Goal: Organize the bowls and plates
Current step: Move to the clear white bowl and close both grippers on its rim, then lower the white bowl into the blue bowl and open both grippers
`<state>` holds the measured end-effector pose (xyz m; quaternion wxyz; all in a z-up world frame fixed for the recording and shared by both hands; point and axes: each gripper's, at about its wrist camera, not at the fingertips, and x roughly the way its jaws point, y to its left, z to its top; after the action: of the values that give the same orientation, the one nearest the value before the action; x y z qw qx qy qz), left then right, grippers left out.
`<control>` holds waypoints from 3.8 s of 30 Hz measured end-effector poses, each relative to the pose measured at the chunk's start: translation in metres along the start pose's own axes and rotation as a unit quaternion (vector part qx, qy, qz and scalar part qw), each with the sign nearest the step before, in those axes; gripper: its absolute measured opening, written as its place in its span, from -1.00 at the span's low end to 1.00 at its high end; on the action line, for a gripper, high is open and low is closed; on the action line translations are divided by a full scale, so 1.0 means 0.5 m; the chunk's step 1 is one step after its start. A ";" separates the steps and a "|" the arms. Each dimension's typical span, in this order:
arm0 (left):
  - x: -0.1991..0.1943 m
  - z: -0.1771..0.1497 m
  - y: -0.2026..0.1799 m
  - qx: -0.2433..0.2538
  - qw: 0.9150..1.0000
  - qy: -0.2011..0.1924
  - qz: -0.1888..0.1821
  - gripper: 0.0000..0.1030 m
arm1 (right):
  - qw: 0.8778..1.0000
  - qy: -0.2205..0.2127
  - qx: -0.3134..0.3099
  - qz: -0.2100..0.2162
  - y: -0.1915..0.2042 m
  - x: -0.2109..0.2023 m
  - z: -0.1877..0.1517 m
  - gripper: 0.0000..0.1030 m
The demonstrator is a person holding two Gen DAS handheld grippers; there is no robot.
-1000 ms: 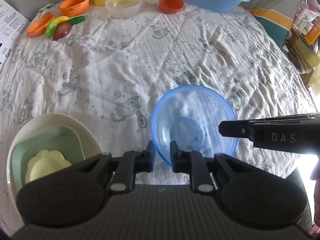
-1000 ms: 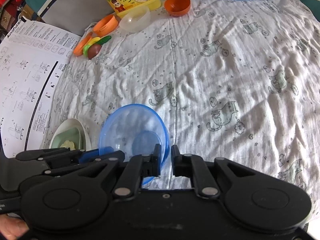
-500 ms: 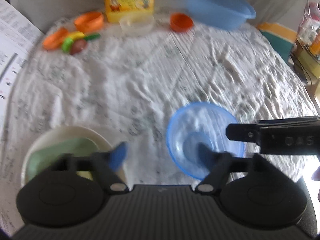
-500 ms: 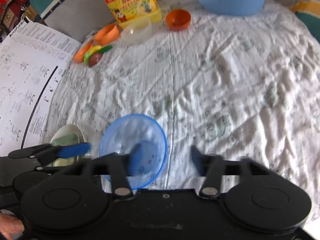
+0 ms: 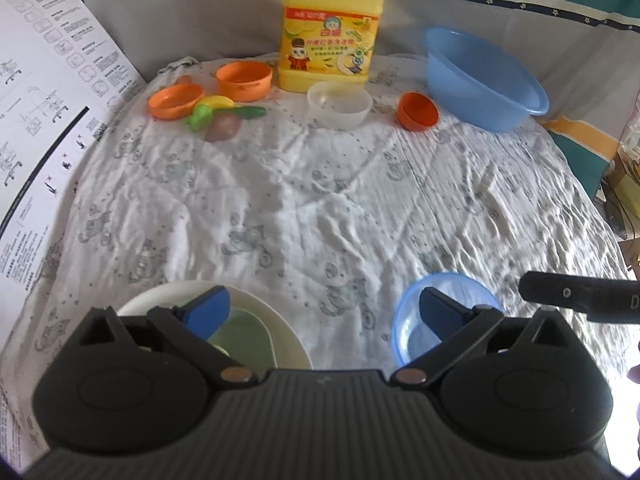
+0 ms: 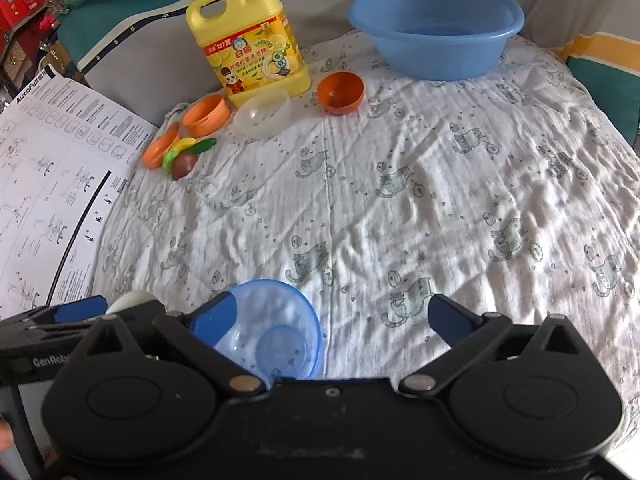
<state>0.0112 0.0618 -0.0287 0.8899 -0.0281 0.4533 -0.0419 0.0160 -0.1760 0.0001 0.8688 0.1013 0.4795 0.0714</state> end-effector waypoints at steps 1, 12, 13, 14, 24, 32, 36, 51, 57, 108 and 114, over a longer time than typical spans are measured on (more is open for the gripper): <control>0.000 0.004 0.002 0.000 1.000 -0.001 0.002 1.00 | 1.000 0.000 -0.003 -0.001 0.002 0.002 0.002 1.00; 0.023 0.078 0.013 0.008 0.999 -0.024 0.029 1.00 | 0.998 -0.054 -0.012 0.003 0.018 0.030 0.078 1.00; 0.027 0.088 0.013 0.009 0.999 -0.027 0.032 1.00 | 0.998 -0.056 -0.013 0.004 0.022 0.034 0.092 1.00; 0.032 0.099 0.014 0.011 0.999 -0.030 0.035 1.00 | 0.998 -0.058 -0.013 0.005 0.025 0.038 0.103 1.00; 0.114 0.225 0.032 0.020 0.997 -0.052 0.058 1.00 | 0.997 -0.071 -0.013 0.021 0.063 0.120 0.243 1.00; 0.230 0.328 0.050 0.018 0.996 -0.056 0.065 1.00 | 0.996 -0.073 0.012 0.040 0.079 0.219 0.370 0.77; 0.296 0.360 0.051 0.011 0.997 -0.045 0.058 0.95 | 0.997 -0.062 0.023 0.046 0.088 0.281 0.420 0.54; 0.437 0.395 0.031 -0.002 1.000 -0.004 0.010 -0.32 | 0.997 -0.012 0.046 0.066 0.090 0.449 0.459 -0.65; 0.443 0.388 0.022 0.008 1.000 0.010 0.002 -0.78 | 0.996 -0.013 0.059 0.068 0.084 0.453 0.451 -0.84; -0.032 0.018 -0.095 0.058 0.998 0.011 -0.037 -0.76 | 0.997 0.002 0.032 0.076 0.031 -0.005 0.007 -0.84; -0.022 -0.021 -0.111 0.066 0.996 0.031 -0.042 -0.73 | 0.997 0.016 0.031 0.061 0.021 -0.005 -0.031 -0.83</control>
<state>-0.0066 0.0074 -0.0213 0.8726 0.0132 0.4758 -0.1096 0.0013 -0.1645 -0.0035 0.8512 0.1564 0.4885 0.1111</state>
